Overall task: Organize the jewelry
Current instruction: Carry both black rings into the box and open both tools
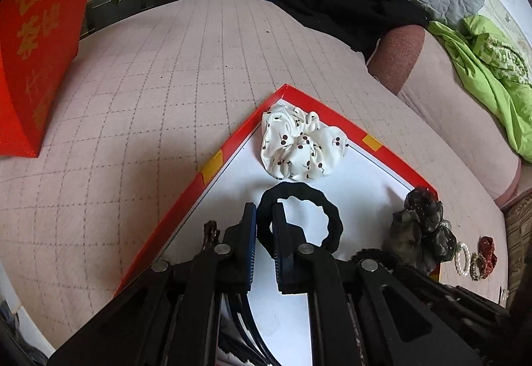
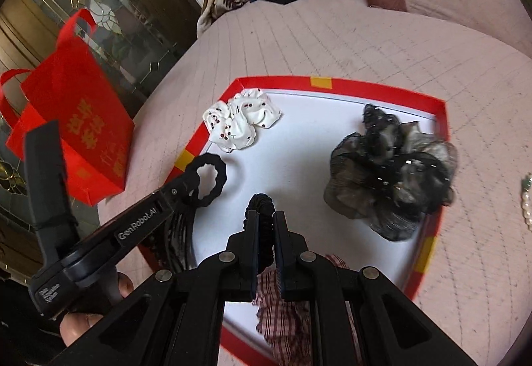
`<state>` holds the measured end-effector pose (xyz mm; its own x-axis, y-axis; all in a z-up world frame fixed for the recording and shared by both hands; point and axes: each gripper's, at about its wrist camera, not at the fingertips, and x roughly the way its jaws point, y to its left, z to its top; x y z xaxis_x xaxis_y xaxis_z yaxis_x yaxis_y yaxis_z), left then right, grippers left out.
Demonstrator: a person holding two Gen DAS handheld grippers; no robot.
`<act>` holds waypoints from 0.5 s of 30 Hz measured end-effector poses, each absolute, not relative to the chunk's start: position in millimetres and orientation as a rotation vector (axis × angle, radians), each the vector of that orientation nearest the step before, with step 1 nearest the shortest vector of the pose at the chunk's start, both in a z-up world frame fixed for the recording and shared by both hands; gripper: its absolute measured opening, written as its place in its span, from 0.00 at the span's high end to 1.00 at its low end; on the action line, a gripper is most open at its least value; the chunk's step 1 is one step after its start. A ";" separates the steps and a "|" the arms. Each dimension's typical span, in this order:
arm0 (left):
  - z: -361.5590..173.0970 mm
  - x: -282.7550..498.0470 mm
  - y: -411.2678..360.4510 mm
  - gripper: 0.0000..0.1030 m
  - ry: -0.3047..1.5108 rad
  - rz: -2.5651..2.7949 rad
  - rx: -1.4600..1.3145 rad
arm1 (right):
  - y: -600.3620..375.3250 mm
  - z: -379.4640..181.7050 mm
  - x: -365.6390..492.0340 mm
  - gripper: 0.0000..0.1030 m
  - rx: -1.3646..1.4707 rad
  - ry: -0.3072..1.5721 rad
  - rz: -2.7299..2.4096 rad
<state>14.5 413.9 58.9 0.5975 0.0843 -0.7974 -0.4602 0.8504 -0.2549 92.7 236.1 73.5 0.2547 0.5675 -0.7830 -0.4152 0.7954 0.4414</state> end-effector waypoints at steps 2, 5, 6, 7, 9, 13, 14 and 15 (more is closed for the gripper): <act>58.6 14.3 415.3 0.91 0.871 0.328 -0.473 | 238.2 70.9 92.4 0.89 0.148 1.130 0.677; 58.5 12.7 417.1 0.90 0.860 0.309 -0.497 | 238.8 70.9 90.2 0.88 0.124 1.119 0.672; 59.0 12.0 417.1 0.87 0.855 0.299 -0.506 | 239.3 71.7 88.4 0.85 0.109 1.112 0.671; 59.9 11.3 417.2 0.79 0.849 0.291 -0.512 | 239.6 72.6 87.0 0.82 0.098 1.106 0.667; 63.3 7.9 415.2 0.64 0.828 0.277 -0.519 | 239.3 76.2 83.3 0.69 0.070 1.086 0.659; 74.2 -1.9 410.0 0.55 0.783 0.273 -0.519 | 233.1 86.1 74.1 0.68 0.046 1.056 0.658; 76.8 -4.4 408.9 0.54 0.784 0.274 -0.524 | 230.1 88.5 71.5 0.68 0.045 1.052 0.656; 78.9 -7.0 408.1 0.55 0.790 0.279 -0.531 | 225.0 92.1 67.4 0.68 0.044 1.045 0.654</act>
